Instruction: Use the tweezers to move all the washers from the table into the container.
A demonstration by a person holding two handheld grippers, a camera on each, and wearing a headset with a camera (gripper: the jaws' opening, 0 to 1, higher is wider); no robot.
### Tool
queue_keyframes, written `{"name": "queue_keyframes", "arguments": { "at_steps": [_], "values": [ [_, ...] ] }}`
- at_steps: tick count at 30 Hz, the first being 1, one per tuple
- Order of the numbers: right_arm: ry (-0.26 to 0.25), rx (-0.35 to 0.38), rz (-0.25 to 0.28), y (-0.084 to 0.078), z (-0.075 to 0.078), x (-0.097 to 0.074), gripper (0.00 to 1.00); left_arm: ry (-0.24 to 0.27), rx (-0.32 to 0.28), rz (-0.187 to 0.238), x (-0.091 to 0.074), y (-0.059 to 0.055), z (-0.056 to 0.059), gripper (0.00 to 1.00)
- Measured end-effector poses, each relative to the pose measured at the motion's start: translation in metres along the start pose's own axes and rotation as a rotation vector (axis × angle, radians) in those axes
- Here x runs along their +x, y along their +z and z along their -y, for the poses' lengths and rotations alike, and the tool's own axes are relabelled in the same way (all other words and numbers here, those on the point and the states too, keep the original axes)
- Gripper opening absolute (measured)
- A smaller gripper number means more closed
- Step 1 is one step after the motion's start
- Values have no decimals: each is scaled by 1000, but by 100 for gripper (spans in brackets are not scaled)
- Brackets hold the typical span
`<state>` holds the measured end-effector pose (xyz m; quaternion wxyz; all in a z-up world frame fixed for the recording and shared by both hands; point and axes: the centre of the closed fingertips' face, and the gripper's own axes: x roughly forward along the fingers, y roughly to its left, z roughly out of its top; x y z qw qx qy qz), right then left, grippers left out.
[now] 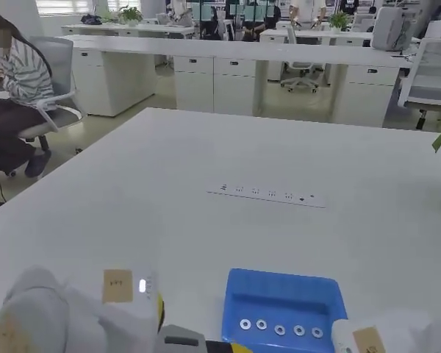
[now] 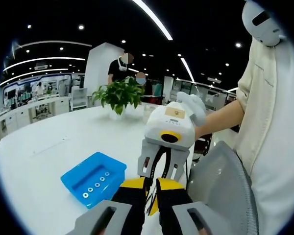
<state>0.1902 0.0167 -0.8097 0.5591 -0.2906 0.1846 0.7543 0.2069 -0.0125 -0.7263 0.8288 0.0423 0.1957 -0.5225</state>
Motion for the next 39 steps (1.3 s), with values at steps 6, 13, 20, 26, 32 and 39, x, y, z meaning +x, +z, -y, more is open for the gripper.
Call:
{"name": "queue_keyframes", "arguments": {
  "at_steps": [6,13,20,26,32,39],
  "values": [
    [-17,0,-3,-2,1,-3,3,1,51,-22,-2,0,-1,0],
    [-26,6,-4,-3,1,-6,3,-6,41,-19,-3,1,-4,1],
    [-27,4,-11,-5,1,-5,3,-51,25,-35,1,-1,3,8],
    [-31,5,-6,-3,1,-6,3,-65,55,-81,7,-9,10,1],
    [-26,5,-24,-8,0,-4,3,-51,89,-108,11,-13,6,0],
    [-54,45,-66,-24,1,-2,4,-40,149,-210,12,-30,-3,0]
  ]
}}
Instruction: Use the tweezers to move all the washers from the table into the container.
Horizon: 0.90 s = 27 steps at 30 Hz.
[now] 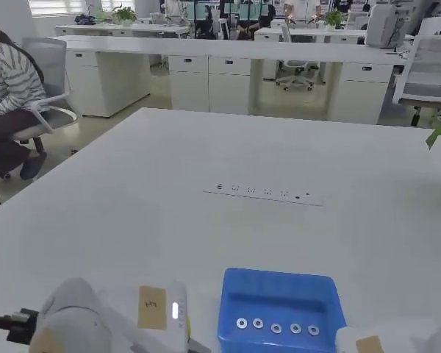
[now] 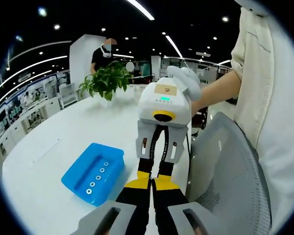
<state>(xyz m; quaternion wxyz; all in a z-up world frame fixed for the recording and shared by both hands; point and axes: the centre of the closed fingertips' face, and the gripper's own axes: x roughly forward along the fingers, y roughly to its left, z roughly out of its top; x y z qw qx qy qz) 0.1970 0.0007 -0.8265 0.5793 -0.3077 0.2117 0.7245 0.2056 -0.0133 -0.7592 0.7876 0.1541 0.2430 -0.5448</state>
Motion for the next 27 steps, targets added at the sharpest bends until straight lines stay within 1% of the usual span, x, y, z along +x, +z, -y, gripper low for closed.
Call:
{"name": "queue_keyframes", "arguments": {
  "at_steps": [2,3,5,7,12,17,19,20,23,27],
  "values": [
    [-8,5,-10,-3,0,1,4,-9,0,-12,2,-3,-1,0],
    [-15,10,-21,-6,0,2,4,-14,5,-34,3,-7,-1,0],
    [-32,13,-35,-11,1,2,4,-17,25,-58,6,-11,-2,0],
    [-40,19,-45,-14,2,2,4,-20,30,-68,7,-13,-2,0],
    [-63,35,-56,-20,3,3,4,-32,47,-113,10,-23,-4,0],
    [-79,56,-54,-24,3,10,4,-42,63,-159,13,-33,-4,0],
    [-86,59,-58,-26,3,12,4,-45,78,-183,14,-37,-4,0],
    [-92,64,-53,-26,4,12,5,-40,88,-194,13,-40,-6,0],
    [-98,84,-39,-26,5,13,5,-45,79,-206,12,-45,-8,0],
    [-97,137,-12,-27,6,17,7,-52,76,-237,11,-55,-10,0]
  ]
}}
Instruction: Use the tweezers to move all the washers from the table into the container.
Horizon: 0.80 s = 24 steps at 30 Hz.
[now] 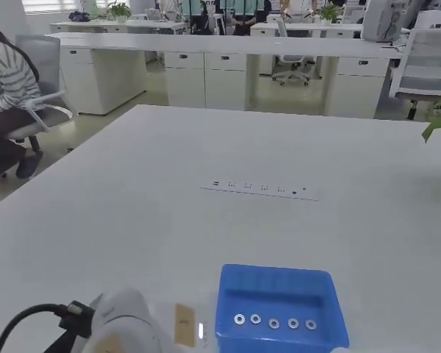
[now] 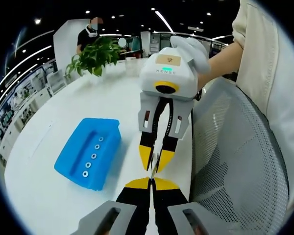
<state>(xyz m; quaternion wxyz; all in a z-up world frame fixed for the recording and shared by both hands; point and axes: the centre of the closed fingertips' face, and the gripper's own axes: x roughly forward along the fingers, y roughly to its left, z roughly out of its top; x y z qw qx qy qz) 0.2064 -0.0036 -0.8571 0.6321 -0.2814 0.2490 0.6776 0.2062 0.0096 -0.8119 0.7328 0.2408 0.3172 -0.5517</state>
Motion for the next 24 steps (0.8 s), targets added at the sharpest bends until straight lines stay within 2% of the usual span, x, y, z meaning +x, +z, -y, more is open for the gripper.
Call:
{"name": "queue_keyframes", "arguments": {
  "at_steps": [3,7,12,14,18,24],
  "values": [
    [-19,44,12,-3,2,2,19,-7,6,-23,2,-10,-2,0],
    [-56,97,56,-2,6,-5,27,-17,7,-54,6,-21,-7,0],
    [-119,188,121,-5,12,-28,35,-33,17,-98,13,-36,-9,0],
    [-139,200,127,-8,14,-36,38,-38,25,-112,15,-40,-9,0],
    [-215,238,143,-17,22,-55,42,-41,62,-156,19,-48,-11,0],
    [-305,283,158,-29,27,-80,49,-47,83,-191,26,-53,-13,0]
  ]
}}
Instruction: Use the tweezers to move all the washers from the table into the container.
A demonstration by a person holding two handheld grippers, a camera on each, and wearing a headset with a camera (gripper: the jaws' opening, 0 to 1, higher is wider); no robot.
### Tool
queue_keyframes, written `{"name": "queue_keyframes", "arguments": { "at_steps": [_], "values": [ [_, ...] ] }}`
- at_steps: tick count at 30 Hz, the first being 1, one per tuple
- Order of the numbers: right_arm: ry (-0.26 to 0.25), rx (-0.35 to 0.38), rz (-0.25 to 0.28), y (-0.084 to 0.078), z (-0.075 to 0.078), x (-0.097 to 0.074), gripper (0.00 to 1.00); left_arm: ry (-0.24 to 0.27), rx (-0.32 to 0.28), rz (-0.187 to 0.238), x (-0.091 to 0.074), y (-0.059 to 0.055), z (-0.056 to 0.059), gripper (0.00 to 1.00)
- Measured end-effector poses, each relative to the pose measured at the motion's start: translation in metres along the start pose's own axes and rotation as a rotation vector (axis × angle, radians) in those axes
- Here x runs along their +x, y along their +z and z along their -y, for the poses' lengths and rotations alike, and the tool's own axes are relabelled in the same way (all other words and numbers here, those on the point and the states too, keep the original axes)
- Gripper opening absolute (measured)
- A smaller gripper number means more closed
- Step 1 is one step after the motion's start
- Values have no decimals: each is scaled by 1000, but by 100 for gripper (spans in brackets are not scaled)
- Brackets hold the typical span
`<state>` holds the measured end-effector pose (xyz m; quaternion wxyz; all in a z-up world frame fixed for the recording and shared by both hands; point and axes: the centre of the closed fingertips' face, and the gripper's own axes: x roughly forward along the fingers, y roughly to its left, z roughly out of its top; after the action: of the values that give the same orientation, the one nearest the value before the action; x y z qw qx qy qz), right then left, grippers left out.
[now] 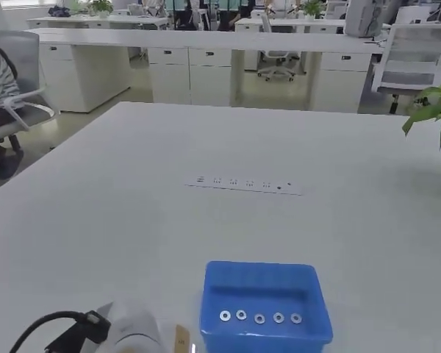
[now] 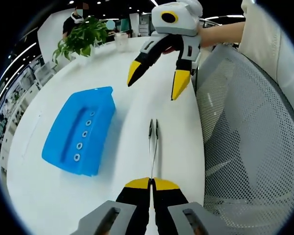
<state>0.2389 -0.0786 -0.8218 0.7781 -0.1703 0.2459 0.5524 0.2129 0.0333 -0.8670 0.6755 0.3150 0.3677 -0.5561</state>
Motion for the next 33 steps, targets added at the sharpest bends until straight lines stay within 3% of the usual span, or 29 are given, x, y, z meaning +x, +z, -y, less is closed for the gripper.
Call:
{"name": "queue_keyframes", "arguments": {
  "at_steps": [13,22,33],
  "values": [
    [-104,83,83,-3,15,-39,59,-8,52,-71,10,-8,-3,0],
    [-157,154,136,-4,17,-55,63,-22,40,-95,10,-9,-1,0],
    [-204,183,175,3,18,-73,65,-14,56,-116,12,-11,-1,0]
  ]
}}
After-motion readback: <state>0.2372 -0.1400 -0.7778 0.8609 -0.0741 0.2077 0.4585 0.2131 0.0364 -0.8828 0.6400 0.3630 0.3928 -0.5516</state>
